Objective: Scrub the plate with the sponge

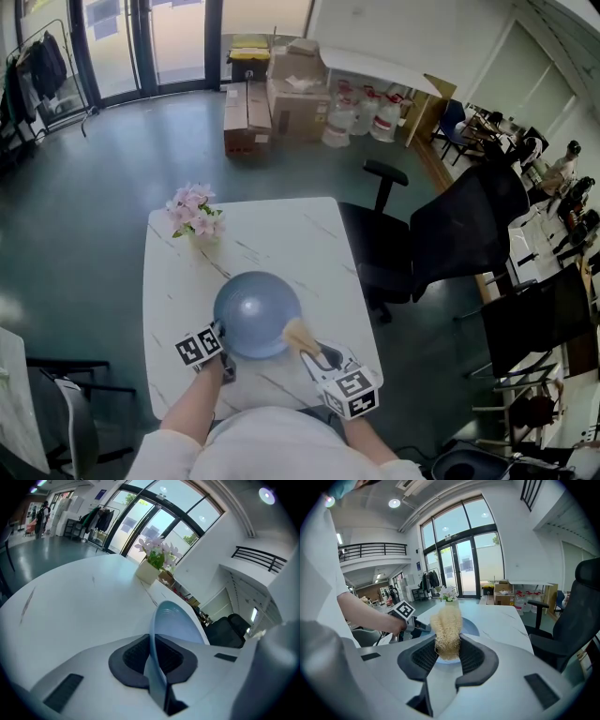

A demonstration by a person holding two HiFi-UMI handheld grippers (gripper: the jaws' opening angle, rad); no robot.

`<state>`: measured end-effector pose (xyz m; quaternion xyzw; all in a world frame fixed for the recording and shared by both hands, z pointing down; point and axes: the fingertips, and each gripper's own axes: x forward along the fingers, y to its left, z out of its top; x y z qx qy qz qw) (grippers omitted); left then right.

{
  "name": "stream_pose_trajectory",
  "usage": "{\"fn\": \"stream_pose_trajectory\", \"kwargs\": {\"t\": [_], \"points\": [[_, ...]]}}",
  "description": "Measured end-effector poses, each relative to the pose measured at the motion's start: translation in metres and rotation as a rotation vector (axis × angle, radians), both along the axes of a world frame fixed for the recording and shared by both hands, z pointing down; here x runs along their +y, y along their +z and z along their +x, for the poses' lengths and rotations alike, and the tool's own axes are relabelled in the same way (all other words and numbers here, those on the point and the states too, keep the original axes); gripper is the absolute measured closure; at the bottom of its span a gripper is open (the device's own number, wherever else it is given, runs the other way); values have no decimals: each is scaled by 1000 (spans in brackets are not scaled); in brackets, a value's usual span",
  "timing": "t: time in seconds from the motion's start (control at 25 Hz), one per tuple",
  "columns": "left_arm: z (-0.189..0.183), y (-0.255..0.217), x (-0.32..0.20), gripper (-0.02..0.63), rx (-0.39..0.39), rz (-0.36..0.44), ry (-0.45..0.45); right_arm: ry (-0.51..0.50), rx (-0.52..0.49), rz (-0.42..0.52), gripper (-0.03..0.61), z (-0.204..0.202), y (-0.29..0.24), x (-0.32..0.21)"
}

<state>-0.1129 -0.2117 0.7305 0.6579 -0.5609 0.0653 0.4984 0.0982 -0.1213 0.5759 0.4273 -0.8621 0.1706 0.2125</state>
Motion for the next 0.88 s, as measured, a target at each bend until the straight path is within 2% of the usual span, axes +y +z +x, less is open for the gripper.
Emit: {"fn": "stream_pose_trajectory", "kwargs": {"t": [0.16,0.36,0.68,0.88], "points": [[-2,8,-1,568,-47,-26,24,-3,-1,-1,459,-2,2,-1],[-2,12,-2,568,-64,-44,43,-8,-2,-2,459,-5,2,-3],[1,14,-3,566,-77,-44,66,-18,-4,-1,459,-7,2,-5],[5,13,-4,565,-52,-28,85,-21,-4,-1,459,-8,2,-6]]}}
